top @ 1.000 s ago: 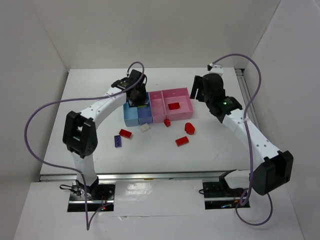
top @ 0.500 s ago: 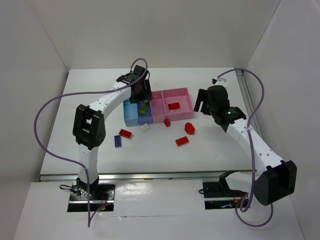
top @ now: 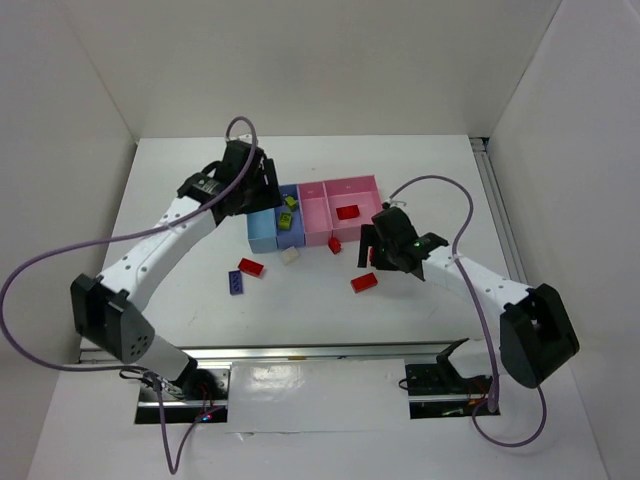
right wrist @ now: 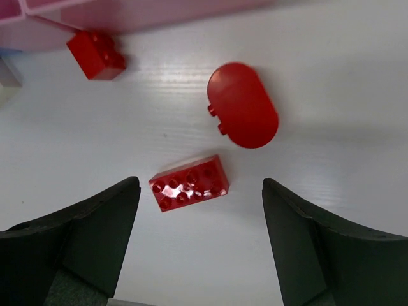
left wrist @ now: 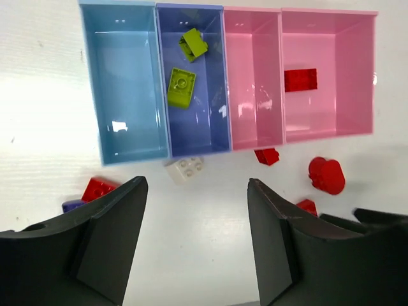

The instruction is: Sort the legos into containers by color

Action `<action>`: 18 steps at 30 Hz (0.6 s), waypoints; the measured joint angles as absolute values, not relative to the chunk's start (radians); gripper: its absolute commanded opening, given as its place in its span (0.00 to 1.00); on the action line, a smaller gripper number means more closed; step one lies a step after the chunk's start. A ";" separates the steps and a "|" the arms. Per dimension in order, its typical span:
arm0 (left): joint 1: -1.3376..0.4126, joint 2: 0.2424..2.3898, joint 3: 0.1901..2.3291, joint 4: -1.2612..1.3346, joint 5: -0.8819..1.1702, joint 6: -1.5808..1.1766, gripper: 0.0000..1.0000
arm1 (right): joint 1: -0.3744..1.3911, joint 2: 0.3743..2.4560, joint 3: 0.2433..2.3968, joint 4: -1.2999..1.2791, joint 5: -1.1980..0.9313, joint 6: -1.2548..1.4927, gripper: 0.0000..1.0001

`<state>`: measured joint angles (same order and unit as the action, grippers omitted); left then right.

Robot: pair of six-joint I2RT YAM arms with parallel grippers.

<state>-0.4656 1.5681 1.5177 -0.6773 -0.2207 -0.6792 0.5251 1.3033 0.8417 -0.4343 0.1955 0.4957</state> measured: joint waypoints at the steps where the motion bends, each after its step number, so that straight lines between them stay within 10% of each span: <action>1: -0.467 1.530 1.494 -0.674 -0.223 -0.679 0.74 | 0.537 1.316 0.831 -0.435 0.193 0.518 0.85; 18: -0.467 1.414 1.395 -0.661 -0.211 -0.608 0.74 | 0.704 1.436 0.724 -0.342 0.295 1.185 0.80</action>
<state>-0.4675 1.4143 1.3952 -0.6609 -0.2111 -0.6083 0.7040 1.4361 0.7242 -0.3424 0.2955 1.1851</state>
